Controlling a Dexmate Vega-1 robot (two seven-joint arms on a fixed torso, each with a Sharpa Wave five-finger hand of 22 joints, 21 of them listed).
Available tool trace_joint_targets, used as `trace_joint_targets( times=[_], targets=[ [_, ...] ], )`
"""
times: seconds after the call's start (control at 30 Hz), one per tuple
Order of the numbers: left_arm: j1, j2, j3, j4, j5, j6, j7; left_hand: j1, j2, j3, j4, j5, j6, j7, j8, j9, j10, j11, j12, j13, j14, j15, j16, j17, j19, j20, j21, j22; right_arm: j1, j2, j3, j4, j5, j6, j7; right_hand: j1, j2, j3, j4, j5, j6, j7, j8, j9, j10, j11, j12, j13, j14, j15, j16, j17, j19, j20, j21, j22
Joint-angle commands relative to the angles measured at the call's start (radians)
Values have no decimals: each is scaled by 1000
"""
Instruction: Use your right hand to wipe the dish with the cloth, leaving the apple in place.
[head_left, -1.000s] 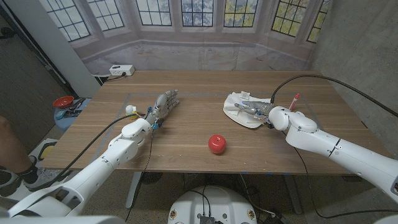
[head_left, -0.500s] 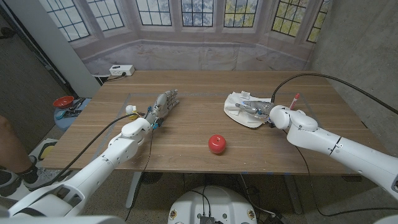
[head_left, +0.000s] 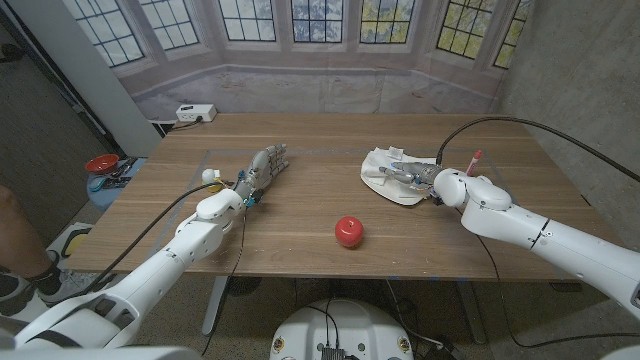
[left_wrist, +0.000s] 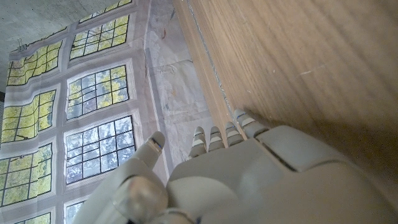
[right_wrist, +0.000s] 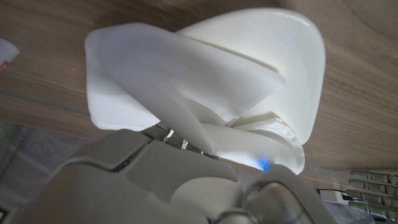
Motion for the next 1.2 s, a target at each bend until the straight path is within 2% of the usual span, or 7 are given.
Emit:
trace_joint_targets(
  times=[0.03, 0.5, 1.2],
  targets=[
    [2, -1, -1, 1, -1, -4, 1, 9, 1, 5, 1, -3, 4, 2, 5, 5, 1, 6, 1, 5, 3, 6, 2, 3, 9, 6, 0, 4, 7, 6, -15, -33, -17, 0, 24, -3, 94, -4, 2, 6, 4, -1, 5, 2, 1, 4, 4, 2, -3, 0, 5, 1, 7, -2, 4, 3],
    [20, 5, -8, -11, -6, -8, 10, 9, 0, 5, 2, -3, 5, 2, 5, 5, 1, 7, 1, 5, 4, 6, 2, 4, 8, 6, 0, 4, 16, 22, -23, -57, -25, 27, 49, -2, 94, -4, 1, 9, 2, 0, 4, 2, -1, 8, 4, 2, -1, 5, 6, 1, 7, -1, 4, 3],
    [11, 1, -8, 8, -8, -12, -2, 9, -1, 5, 1, -3, 4, 1, 5, 5, 1, 7, 1, 5, 4, 6, 2, 3, 9, 6, 0, 4, 16, 34, -22, -96, -24, 56, 83, -1, 93, -5, 0, 13, 4, 1, 4, 3, -1, 9, 4, 3, 0, 7, 7, 1, 9, -1, 5, 3]
  ],
)
